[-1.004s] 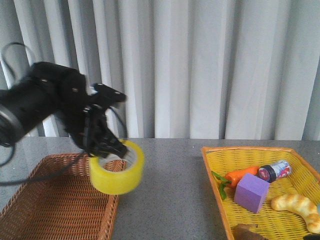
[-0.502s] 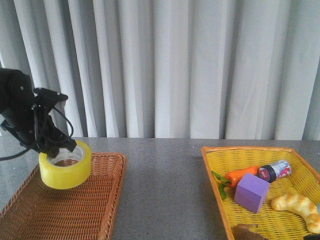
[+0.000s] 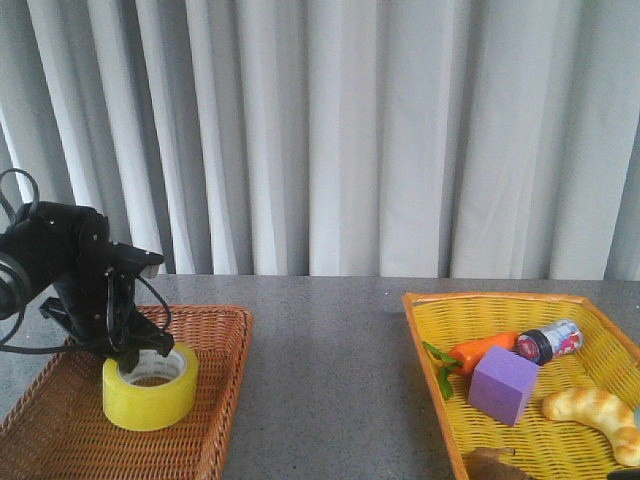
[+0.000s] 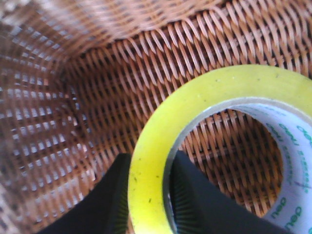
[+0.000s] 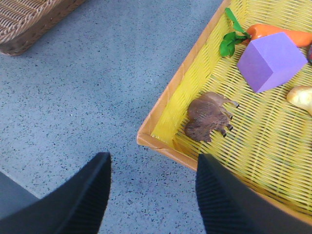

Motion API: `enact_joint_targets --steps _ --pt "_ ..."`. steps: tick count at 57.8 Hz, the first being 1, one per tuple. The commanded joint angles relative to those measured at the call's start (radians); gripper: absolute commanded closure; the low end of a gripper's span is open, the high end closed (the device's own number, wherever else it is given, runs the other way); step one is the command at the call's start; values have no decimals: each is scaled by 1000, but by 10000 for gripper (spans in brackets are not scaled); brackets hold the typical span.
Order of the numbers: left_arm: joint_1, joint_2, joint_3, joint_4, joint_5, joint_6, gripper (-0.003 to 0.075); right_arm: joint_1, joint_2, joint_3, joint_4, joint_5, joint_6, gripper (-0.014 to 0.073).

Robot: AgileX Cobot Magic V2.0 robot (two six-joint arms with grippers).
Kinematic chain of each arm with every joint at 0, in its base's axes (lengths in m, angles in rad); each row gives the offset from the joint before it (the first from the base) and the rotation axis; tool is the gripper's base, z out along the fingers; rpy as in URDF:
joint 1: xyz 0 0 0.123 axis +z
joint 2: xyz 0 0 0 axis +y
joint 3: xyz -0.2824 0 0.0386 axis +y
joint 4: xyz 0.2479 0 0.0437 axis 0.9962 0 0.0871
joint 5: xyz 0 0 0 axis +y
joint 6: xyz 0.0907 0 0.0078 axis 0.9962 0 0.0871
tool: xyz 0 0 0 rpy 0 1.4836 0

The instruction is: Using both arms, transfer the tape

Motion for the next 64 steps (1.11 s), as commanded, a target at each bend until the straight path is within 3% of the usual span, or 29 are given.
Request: enact_joint_targets --steps 1,7,19,27,52,64 --pt "0 -64 -4 -24 -15 -8 632 -6 -5 -24 -9 -53 0 193" --pt "0 -68 23 -23 -15 -6 547 -6 -5 -24 -9 -53 0 193" --pt "0 -119 26 -23 -15 1 227 -6 -5 -24 -9 -52 0 193" --pt "0 -195 26 -43 -15 1 111 -6 -5 -24 -9 -54 0 193" --pt "-3 -503 41 -192 -15 3 160 -6 -5 -24 -9 -54 0 193" --pt "-3 -705 258 -179 -25 30 185 -6 -5 -24 -9 -54 0 193"
